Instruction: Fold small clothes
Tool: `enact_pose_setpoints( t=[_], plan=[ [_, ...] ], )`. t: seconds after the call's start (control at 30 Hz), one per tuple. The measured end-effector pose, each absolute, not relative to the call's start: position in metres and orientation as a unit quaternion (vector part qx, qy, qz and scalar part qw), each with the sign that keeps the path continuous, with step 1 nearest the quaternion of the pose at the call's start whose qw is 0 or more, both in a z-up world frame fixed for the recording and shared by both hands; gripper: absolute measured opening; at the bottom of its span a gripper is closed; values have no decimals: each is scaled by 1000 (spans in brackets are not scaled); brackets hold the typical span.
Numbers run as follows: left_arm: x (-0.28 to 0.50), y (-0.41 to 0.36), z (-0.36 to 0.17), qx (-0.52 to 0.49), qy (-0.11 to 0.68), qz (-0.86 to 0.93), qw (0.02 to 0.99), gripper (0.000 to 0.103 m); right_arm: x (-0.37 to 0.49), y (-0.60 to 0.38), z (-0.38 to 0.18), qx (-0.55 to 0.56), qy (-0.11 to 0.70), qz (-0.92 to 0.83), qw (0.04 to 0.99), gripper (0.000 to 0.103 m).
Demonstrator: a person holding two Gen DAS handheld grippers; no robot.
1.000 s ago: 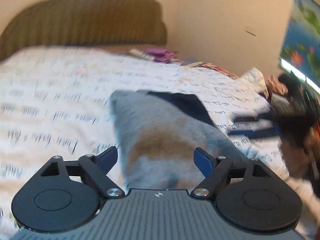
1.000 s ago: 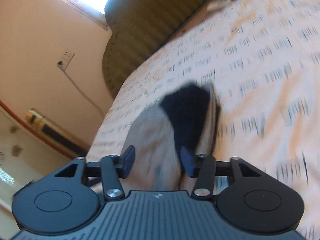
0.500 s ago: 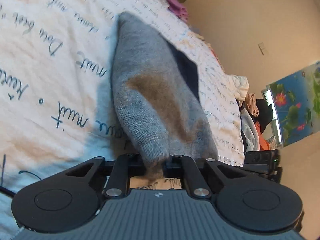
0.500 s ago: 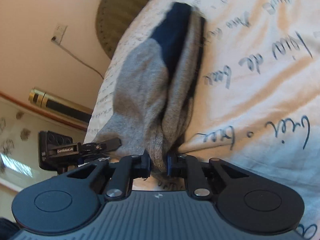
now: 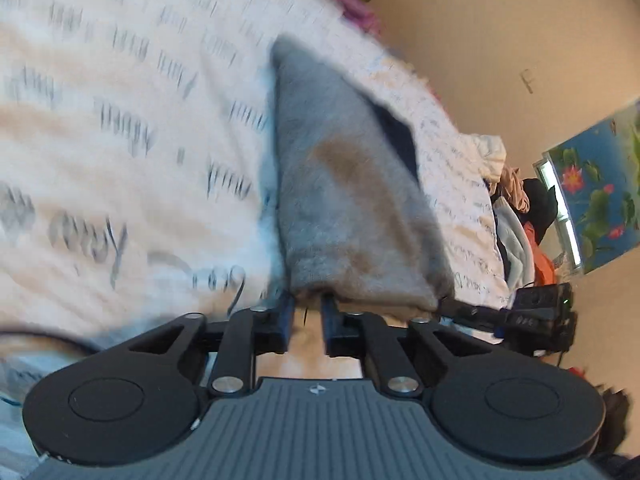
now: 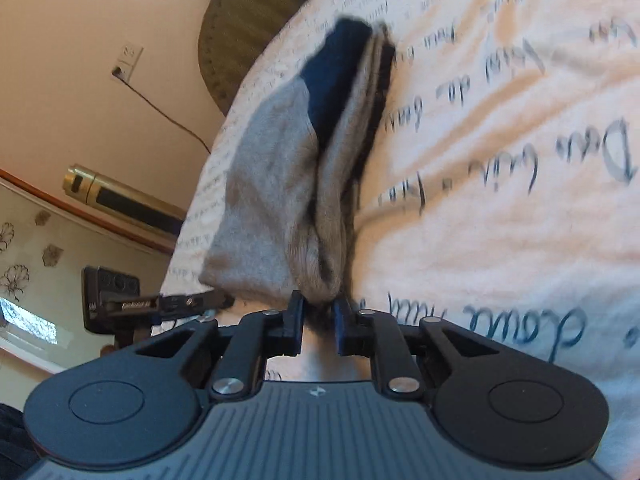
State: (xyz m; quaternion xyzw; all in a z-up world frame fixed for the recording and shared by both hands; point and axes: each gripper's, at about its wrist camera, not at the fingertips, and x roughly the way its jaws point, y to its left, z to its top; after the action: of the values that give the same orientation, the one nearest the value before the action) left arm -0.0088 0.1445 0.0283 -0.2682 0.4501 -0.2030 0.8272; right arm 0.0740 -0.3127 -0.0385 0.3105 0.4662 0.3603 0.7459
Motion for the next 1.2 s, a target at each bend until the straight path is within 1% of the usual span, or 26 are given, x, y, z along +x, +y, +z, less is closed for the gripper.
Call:
enact_pose_setpoints(
  t=[0.03, 0.07, 0.13, 0.17, 0.2, 0.23, 0.3, 0.33, 0.37, 0.47, 0.5, 0.53, 0.7, 0.83, 0.9, 0.97, 1.03, 1.07, 1.1, 1.17, 1.2],
  plan=[
    [-13, 144, 44, -251, 426, -208, 844, 33, 76, -317, -28, 311, 445, 362, 758, 19],
    [-16, 143, 59, -238, 403, -217, 857, 39, 79, -322, -18, 312, 423, 361, 770, 20],
    [-19, 131, 86, -203, 352, -219, 887, 64, 86, -324, 3, 309, 386, 352, 795, 20],
    [-20, 121, 96, -179, 321, -213, 905, 69, 92, -321, 11, 303, 369, 348, 807, 20],
    [-18, 102, 102, -150, 292, -202, 923, 78, 98, -313, 17, 294, 354, 343, 819, 20],
    [-14, 85, 102, -121, 275, -190, 935, 80, 104, -301, 23, 285, 343, 339, 828, 20],
    [0, 44, 88, -56, 276, -177, 943, 77, 120, -272, 28, 258, 329, 344, 841, 21],
    [8, 28, 77, -30, 287, -170, 942, 72, 131, -258, 27, 250, 324, 342, 846, 22],
    [15, 12, 63, -1, 309, -169, 936, 70, 140, -245, 23, 240, 326, 338, 850, 23],
    [22, -2, 26, 45, 353, -158, 921, 70, 168, -208, 1, 158, 372, 277, 872, 23],
    [20, -4, 17, 56, 348, -155, 923, 71, 171, -200, -11, 120, 382, 262, 878, 22],
    [13, -2, 12, 67, 336, -153, 927, 72, 167, -201, -17, 103, 362, 269, 887, 22],
    [12, 1, 11, 59, 341, -146, 927, 72, 159, -218, -10, 118, 371, 250, 886, 23],
    [12, 1, 10, 60, 338, -143, 928, 72, 132, -218, 20, 111, 338, 253, 900, 24],
    [14, -3, 11, 64, 336, -142, 929, 72, 130, -211, 27, 110, 337, 271, 895, 25],
    [13, -3, 11, 67, 335, -142, 929, 73, 136, -199, 22, 91, 353, 273, 890, 25],
    [12, -3, 10, 67, 332, -145, 930, 73, 149, -189, 1, 55, 392, 253, 883, 26],
    [12, -2, 9, 68, 329, -146, 931, 73, 152, -192, -11, 55, 383, 257, 885, 26],
    [11, -2, 8, 67, 327, -146, 931, 73, 152, -200, -16, 76, 372, 266, 886, 26],
    [10, -1, 7, 67, 324, -145, 932, 73, 155, -214, -14, 133, 390, 259, 873, 26],
    [8, -1, 8, 67, 322, -143, 933, 74, 150, -218, -8, 143, 395, 249, 873, 26]
  ],
)
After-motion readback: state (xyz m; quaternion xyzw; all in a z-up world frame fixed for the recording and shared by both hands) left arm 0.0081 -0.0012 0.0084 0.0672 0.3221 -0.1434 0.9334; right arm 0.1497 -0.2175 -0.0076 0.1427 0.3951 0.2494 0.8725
